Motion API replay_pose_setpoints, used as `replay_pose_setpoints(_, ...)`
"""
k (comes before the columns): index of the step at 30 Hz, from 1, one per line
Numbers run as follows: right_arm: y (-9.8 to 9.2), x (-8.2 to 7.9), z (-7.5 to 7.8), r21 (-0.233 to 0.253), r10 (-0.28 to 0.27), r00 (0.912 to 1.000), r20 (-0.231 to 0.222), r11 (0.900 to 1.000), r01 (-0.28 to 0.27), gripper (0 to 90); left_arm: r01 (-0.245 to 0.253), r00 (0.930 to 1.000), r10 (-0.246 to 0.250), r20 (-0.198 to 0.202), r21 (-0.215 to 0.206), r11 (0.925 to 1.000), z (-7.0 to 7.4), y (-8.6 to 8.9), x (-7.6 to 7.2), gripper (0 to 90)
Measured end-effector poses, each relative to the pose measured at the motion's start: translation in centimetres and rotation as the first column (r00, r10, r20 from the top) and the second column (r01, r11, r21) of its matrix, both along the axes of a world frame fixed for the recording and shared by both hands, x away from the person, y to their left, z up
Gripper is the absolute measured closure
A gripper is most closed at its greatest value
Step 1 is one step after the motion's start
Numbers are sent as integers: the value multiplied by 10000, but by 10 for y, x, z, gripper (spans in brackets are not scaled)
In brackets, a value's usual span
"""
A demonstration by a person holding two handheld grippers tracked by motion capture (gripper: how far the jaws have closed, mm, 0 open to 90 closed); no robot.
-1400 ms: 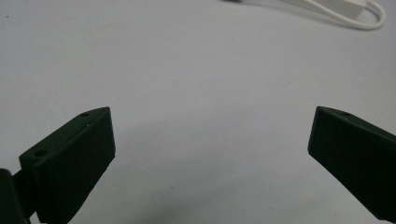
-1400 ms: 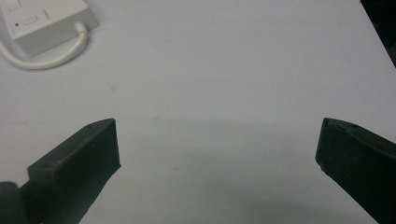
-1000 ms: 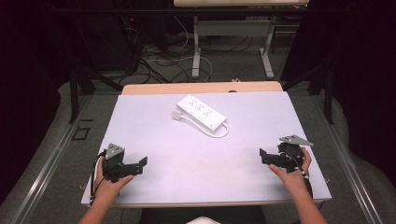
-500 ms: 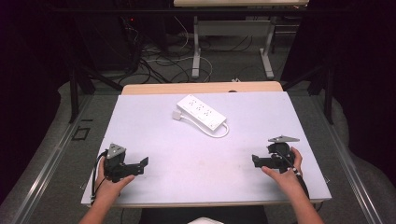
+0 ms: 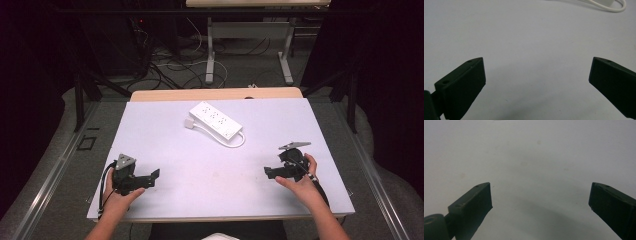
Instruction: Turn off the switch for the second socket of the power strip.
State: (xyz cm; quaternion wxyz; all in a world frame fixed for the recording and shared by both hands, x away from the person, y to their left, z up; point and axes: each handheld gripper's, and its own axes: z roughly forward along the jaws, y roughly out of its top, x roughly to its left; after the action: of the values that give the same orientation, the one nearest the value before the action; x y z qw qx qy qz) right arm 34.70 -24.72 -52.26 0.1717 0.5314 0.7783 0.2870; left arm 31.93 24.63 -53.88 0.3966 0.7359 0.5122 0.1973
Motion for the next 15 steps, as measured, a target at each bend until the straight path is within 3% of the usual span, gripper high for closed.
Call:
replay_pose_setpoints(4, 9, 6, 1, -121, 251, 9996, -92, 9996, -252, 48, -25, 10000, 25, 16, -22, 10000, -1, 0, 0, 7)
replay_pose_setpoints(9, 18, 17, 5, -196, 339, 9991, -239, 9992, -343, 155, -35, 10000, 35, -33, -25, 10000, -1, 1, 0, 7)
replay_pose_setpoints(15, 24, 27, 11, -401, 486, 9984, -288, 9980, -497, 155, -41, 10000, 41, -47, -11, 10000, -1, 2, 1, 7)
